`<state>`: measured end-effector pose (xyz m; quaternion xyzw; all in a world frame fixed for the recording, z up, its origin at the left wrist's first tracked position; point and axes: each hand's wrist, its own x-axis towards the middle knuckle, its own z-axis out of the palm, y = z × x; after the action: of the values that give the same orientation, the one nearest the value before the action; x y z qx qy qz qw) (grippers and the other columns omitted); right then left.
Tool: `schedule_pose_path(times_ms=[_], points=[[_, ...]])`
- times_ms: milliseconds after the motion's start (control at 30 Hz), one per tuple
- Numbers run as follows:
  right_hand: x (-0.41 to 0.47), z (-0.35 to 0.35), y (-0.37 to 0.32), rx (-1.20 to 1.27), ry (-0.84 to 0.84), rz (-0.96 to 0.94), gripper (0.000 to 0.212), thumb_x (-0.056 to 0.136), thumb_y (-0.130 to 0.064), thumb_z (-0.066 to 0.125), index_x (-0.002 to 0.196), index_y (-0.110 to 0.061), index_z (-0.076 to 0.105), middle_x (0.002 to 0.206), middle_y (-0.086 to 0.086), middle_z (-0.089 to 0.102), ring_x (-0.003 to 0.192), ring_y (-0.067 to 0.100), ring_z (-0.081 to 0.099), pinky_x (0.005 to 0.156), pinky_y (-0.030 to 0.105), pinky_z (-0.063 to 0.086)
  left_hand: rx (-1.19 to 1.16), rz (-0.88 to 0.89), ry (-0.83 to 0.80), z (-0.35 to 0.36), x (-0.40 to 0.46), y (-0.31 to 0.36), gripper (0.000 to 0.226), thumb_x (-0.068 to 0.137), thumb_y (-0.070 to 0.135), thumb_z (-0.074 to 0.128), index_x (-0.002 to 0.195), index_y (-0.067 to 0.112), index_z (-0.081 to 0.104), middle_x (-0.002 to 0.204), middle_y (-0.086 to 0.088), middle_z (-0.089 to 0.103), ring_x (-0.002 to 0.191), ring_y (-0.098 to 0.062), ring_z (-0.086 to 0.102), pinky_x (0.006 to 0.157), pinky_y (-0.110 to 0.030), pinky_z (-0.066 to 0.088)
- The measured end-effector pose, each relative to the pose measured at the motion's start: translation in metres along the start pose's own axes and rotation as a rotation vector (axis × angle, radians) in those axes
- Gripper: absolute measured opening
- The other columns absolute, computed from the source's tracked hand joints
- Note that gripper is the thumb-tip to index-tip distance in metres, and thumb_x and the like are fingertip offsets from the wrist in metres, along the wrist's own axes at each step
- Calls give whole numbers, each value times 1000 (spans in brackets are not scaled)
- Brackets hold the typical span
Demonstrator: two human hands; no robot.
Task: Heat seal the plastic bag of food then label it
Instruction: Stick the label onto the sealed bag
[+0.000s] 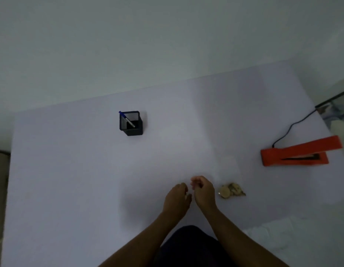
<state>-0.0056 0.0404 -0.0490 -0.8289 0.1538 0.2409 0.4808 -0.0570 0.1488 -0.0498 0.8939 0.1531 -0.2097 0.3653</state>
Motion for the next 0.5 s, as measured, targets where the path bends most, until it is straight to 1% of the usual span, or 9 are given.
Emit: schedule_pose_path(times_ms=[100, 167, 233, 367, 500], points=[[-8, -13, 30, -12, -6, -32, 35, 87, 12, 50, 93, -18, 66, 87, 1, 70, 82, 17, 66, 77, 27, 53, 11, -28, -31, 18, -2, -9, 27, 88, 37, 64, 101, 15, 55, 101, -1, 57, 89, -15, 53, 73, -26, 44], [-10, -15, 41, -1, -37, -44, 35, 89, 11, 50, 97, -19, 65, 90, 0, 70, 86, 16, 67, 79, 25, 54, 17, -41, -6, 23, -1, -14, 33, 86, 39, 68, 102, 15, 53, 101, -1, 54, 89, -16, 51, 70, -26, 42], [-12, -16, 52, 17, -65, -44, 35, 91, 10, 50, 101, -20, 64, 94, -2, 70, 91, 14, 67, 84, 27, 56, 6, -63, 12, 25, 2, -12, 35, 84, 38, 71, 102, 15, 53, 99, -1, 54, 87, -17, 52, 69, -28, 43], [-17, -12, 67, 2, -101, -83, 33, 94, 5, 50, 106, -24, 61, 101, -4, 69, 99, 12, 66, 91, 27, 53, -31, -112, 52, 24, 6, -8, 21, 86, 28, 67, 91, 14, 53, 88, 0, 55, 79, -18, 53, 63, -28, 37], [-24, -6, 72, 12, -128, -101, 34, 96, 2, 48, 110, -27, 59, 107, -5, 70, 102, 8, 65, 92, 23, 51, -41, -121, 66, 23, 9, -9, 15, 86, 24, 65, 88, 14, 54, 83, 0, 58, 75, -19, 56, 61, -29, 42]])
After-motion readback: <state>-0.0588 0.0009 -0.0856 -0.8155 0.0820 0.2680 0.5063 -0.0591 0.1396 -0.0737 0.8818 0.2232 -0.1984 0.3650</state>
